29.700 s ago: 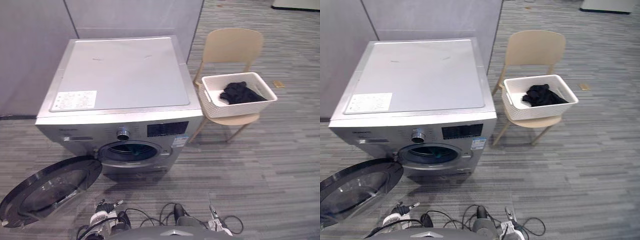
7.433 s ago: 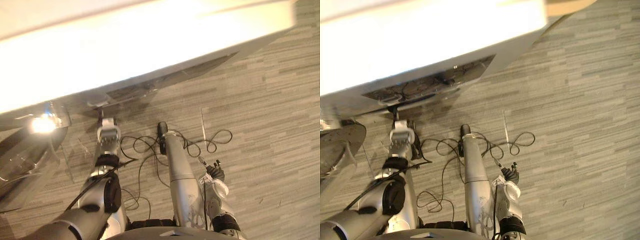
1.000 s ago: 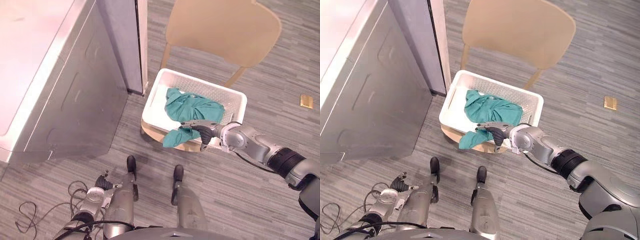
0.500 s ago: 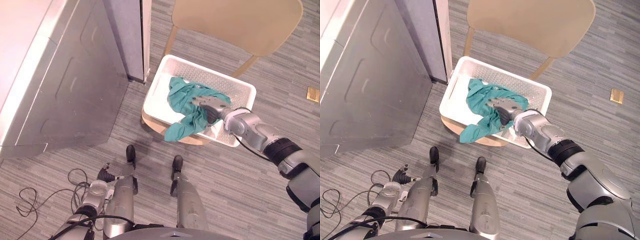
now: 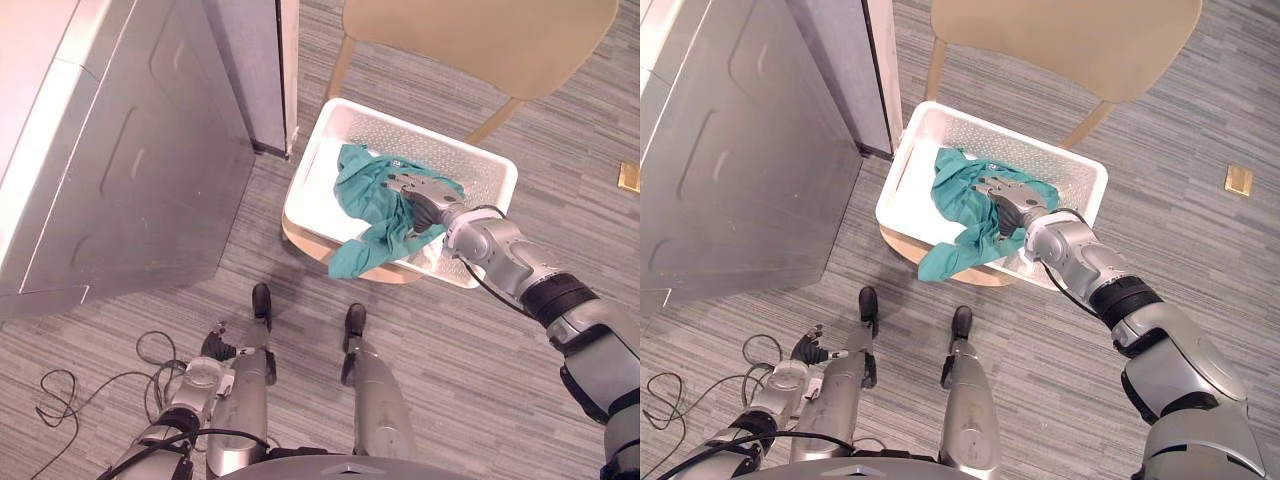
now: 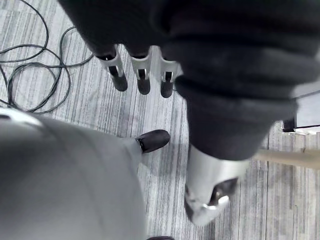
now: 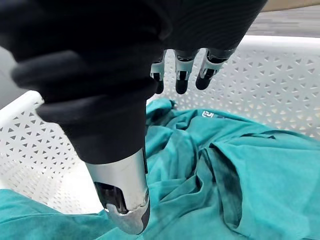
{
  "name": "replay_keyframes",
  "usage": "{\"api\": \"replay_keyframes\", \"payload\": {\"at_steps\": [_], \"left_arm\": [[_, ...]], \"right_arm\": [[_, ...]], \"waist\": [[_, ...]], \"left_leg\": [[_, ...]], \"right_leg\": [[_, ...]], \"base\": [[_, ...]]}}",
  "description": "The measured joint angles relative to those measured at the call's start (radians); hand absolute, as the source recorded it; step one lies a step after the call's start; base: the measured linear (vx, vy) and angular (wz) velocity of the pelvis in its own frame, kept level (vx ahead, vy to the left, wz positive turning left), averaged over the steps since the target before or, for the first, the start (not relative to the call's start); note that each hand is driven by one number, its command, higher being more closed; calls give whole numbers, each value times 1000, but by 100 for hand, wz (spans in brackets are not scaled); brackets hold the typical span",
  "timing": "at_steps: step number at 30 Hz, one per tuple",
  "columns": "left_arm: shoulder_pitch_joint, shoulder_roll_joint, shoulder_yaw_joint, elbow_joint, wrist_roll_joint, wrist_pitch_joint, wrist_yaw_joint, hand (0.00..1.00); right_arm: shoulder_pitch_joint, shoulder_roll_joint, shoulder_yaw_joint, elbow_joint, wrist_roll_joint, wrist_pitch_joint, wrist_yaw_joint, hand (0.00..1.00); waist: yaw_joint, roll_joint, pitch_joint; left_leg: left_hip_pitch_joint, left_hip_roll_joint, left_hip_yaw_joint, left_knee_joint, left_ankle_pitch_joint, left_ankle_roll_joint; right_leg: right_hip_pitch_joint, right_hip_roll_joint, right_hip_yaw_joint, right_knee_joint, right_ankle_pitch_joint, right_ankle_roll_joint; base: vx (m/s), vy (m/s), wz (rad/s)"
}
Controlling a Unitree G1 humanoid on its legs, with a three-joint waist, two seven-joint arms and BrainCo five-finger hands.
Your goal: Pick up the laundry basket with both hands and put the clothes into the washing machine.
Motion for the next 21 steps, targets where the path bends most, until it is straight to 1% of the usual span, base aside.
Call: {"api": "replay_keyframes", "payload": {"at_steps": [7,10,12,14,17,21], "left_arm": [[0,-3,10,-19,-4,0,0,0],[0,-20,35,-26,-54,0,0,0],[1,-34,44,-31,-82,0,0,0],[1,-43,52,-34,-92,-1,0,0],[6,-43,61,-56,-118,-6,0,0],[9,-51,79,-70,-130,-14,0,0]], "right_arm": [[-5,0,0,14,-2,2,-2,0],[-13,0,0,29,-1,7,-9,0],[-16,7,-32,31,0,25,-23,0],[-34,16,-66,31,1,29,-30,0],[-67,17,-106,34,11,46,-66,0],[-91,21,-127,46,38,53,-73,0]], "waist": [[2,10,5],[2,13,7],[2,14,8],[0,15,8],[0,16,8],[1,25,13]], "left_leg": [[-41,1,0,0,5,-6],[-70,2,-1,2,12,-5],[-87,2,-3,4,17,-4],[-102,3,-2,7,17,-6],[-139,8,-1,22,14,-12],[-175,11,-4,27,18,-15]], "right_leg": [[-63,-4,3,47,-18,-3],[-101,-6,3,74,-26,-3],[-127,-8,2,96,-36,-7],[-147,-9,4,108,-39,-9],[-188,-8,5,127,-42,-12],[-228,-10,4,146,-48,-15]], "base": [[6,-21,1],[10,-46,3],[7,-44,4],[-4,-46,0],[-15,-54,0],[-1,-41,2]]}}
